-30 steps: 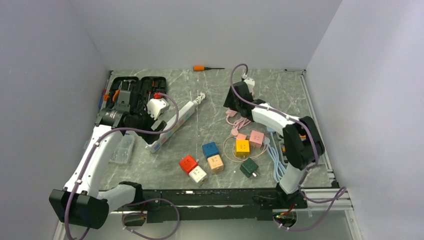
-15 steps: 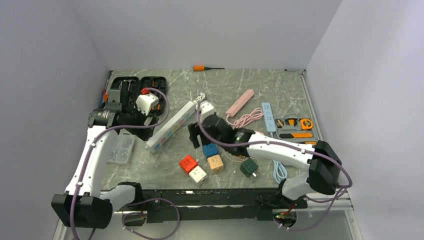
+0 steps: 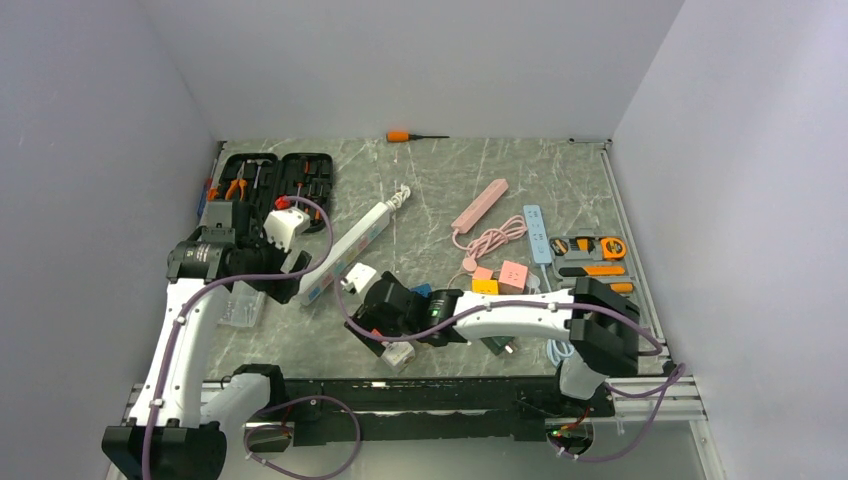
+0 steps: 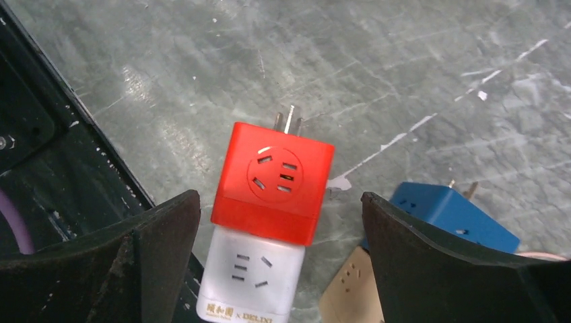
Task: Pull the plug off the socket
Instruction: Pick up the plug from the center of the board.
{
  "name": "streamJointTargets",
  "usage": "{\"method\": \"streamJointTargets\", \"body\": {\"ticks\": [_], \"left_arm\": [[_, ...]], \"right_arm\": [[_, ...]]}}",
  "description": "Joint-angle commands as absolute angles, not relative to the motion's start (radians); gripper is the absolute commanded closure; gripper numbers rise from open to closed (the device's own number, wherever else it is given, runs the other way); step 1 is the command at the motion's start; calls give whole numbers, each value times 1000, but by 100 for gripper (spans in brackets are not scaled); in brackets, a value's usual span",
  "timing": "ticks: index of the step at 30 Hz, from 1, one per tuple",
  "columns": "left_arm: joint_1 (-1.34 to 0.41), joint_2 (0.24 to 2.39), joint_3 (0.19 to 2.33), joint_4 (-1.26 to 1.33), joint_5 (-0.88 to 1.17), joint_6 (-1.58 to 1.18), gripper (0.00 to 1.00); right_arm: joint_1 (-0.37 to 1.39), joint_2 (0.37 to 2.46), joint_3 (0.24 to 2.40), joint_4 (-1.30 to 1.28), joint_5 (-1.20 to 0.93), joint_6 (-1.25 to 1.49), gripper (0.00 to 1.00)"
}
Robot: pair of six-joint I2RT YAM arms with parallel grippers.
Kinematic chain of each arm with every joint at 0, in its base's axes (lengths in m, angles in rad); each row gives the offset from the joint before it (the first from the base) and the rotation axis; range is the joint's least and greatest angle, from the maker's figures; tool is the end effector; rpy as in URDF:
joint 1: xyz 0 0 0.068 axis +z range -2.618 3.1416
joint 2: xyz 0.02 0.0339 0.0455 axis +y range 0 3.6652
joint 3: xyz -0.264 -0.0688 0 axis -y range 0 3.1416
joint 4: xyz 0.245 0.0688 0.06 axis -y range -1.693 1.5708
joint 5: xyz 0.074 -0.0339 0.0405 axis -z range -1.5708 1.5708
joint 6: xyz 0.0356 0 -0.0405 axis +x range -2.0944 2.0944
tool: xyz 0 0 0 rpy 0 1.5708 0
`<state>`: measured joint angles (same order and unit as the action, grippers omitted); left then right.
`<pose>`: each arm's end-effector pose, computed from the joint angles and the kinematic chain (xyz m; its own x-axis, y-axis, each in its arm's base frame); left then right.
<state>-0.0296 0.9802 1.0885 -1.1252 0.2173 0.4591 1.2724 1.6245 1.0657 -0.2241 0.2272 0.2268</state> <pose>0.1670 -0.0126 0.3264 -0.6990 0.4536 -0.5528 0.5042 0.8608 0.0687 0.1108 0.3329 0.2214 -0.4009 -0.5582 -0.7264 -0.8150 0.5794 0.0046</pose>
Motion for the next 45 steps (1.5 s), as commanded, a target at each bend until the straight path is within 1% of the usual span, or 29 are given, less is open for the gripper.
{"method": "streamJointTargets", "body": {"ticks": [1,4,8,12,15,20,22,25,27,28,29,30,31,32,33,34,37,39,42,45], "left_arm": [[-24,960,1076,-1127,202,477,1],[-24,965,1089,-1127,208,478,1],[-24,972,1107,-1124,214,477,1],[-25,967,1102,-1119,221,476,1],[-24,960,1086,-1096,225,470,1],[-25,977,1071,-1087,243,459,1],[-24,980,1065,-1088,241,461,1],[-24,968,1046,-1074,227,467,1],[-24,962,1041,-1071,222,472,1],[-25,962,1042,-1073,220,475,1],[-24,962,1045,-1074,218,476,1],[-24,962,1049,-1077,219,478,1],[-24,960,1054,-1082,222,480,1],[-24,960,1060,-1084,226,483,1],[-24,959,1065,-1086,228,484,1],[-24,960,1069,-1087,230,486,1],[-25,968,1079,-1088,232,484,1],[-24,978,1079,-1090,237,478,1],[-24,991,1079,-1097,240,471,1],[-25,986,1076,-1099,240,471,1]], "right_arm": [[1282,1696,1150,-222,208,190,8],[1281,1755,1181,-223,204,193,8],[1267,1834,1223,-233,261,214,9],[1183,1865,1233,-233,301,265,13],[1110,1862,1232,-225,321,301,14],[1091,1869,1278,-241,348,302,9],[1091,1845,1275,-240,350,306,7],[1093,1775,1247,-250,392,324,7],[1109,1680,1202,-248,430,327,12],[1121,1638,1176,-252,449,329,18],[1136,1590,1144,-253,461,332,28],[1154,1544,1108,-249,464,332,43],[1179,1495,1065,-244,468,332,61],[1200,1453,1023,-239,469,335,76],[1216,1419,988,-243,456,343,83],[1228,1389,955,-252,441,357,87],[1258,1338,877,-269,403,397,88],[1278,1322,829,-259,380,407,92],[1314,1344,807,-230,375,416,99],[1338,1410,814,-212,381,422,100]]}}
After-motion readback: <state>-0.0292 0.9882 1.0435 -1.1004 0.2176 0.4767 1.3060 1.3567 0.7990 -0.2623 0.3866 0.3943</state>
